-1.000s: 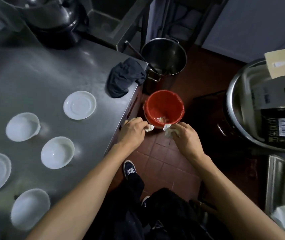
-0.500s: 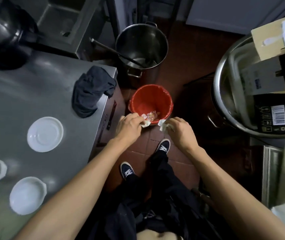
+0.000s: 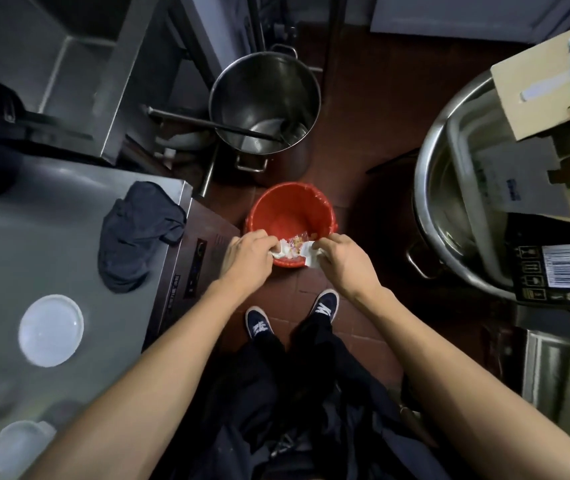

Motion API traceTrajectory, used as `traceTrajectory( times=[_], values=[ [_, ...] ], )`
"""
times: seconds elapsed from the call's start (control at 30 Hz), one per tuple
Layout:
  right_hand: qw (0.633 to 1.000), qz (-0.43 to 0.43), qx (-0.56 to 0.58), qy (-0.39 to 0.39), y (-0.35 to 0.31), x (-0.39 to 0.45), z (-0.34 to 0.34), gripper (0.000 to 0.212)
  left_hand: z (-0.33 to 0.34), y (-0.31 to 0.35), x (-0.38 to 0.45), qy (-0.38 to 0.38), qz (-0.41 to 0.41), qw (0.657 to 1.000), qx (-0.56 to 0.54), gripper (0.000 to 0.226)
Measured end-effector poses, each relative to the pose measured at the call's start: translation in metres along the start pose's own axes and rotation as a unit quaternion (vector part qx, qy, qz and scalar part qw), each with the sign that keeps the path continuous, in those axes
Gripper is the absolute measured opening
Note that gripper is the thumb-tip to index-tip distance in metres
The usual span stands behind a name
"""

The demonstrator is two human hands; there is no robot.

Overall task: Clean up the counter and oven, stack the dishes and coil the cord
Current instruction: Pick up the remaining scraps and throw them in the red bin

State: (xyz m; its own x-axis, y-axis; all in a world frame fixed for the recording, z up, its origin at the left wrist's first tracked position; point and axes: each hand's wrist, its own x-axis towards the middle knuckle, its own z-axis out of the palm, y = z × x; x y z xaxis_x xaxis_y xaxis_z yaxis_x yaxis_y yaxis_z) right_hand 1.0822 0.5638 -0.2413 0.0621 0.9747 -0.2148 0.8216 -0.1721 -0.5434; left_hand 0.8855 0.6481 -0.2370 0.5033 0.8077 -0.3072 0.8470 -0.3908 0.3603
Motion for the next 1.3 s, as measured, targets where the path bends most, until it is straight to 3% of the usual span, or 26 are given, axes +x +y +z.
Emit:
traceTrajectory(
  times=[0.17, 0.47, 0.87, 1.3],
  values=[
    [0.999, 0.015, 0.011, -0.03, 0.015, 0.022, 0.009, 0.031, 0.016, -0.006, 0.021, -0.032, -0.019, 0.999, -0.005, 0.022],
    [0.991, 0.089, 0.083, -0.05, 0.051, 0.069, 0.057, 0.015, 0.066, -0.043, 0.075, -0.068, -0.057, 0.994, -0.06, 0.02],
    [0.974, 0.188, 0.112, -0.063, 0.117, 0.152, 0.206, 0.033, 0.193, -0.132, 0.178, -0.097, -0.092, 0.986, -0.098, 0.026],
    [0.965, 0.212, 0.147, -0.036, 0.189, 0.219, 0.331, 0.03, 0.31, -0.193, 0.258, -0.104, -0.1, 0.984, -0.105, 0.029]
  ],
)
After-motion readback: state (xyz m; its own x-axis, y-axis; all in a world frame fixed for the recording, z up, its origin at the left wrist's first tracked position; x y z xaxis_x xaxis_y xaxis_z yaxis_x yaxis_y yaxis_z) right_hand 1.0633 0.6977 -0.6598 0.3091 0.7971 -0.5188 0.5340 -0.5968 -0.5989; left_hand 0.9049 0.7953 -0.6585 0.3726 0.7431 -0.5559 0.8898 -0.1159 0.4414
